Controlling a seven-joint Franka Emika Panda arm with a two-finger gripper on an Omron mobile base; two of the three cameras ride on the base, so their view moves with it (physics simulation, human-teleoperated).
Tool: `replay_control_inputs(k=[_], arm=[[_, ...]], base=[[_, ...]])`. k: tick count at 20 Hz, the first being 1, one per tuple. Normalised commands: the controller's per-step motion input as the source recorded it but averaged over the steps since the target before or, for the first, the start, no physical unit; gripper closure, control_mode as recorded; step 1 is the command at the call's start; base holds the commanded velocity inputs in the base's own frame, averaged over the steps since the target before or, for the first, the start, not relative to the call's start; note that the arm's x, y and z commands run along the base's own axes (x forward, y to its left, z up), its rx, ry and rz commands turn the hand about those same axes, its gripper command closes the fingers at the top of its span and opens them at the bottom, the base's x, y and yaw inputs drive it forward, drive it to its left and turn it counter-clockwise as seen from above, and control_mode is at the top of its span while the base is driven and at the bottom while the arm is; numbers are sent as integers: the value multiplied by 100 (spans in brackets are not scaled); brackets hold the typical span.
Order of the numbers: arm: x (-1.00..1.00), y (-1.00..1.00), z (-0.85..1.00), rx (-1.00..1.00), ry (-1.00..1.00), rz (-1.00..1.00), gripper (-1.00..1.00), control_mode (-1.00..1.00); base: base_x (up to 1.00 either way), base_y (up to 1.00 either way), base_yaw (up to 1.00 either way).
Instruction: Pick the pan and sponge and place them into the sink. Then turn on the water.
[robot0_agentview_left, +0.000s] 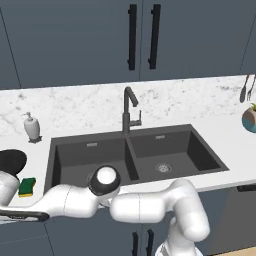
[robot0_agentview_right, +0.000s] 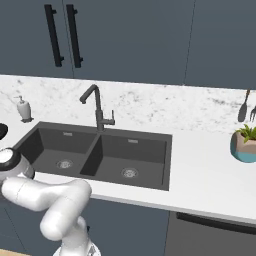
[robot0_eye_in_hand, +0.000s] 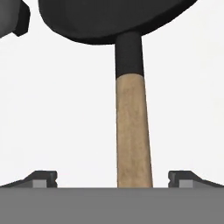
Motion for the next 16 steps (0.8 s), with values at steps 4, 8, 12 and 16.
replay_control_inputs(k=[4, 8, 12, 16], arm=[[13, 93, -70, -39, 18, -22, 100, -100], [11, 98, -100, -55, 39, -21, 100, -100], [33, 89, -100, -38, 55, -4, 100, -100], [3, 83, -100, -29, 46, 21, 100, -100]], base=[[0, 0, 0], [0, 0, 0], [0, 0, 0], [0, 0, 0]])
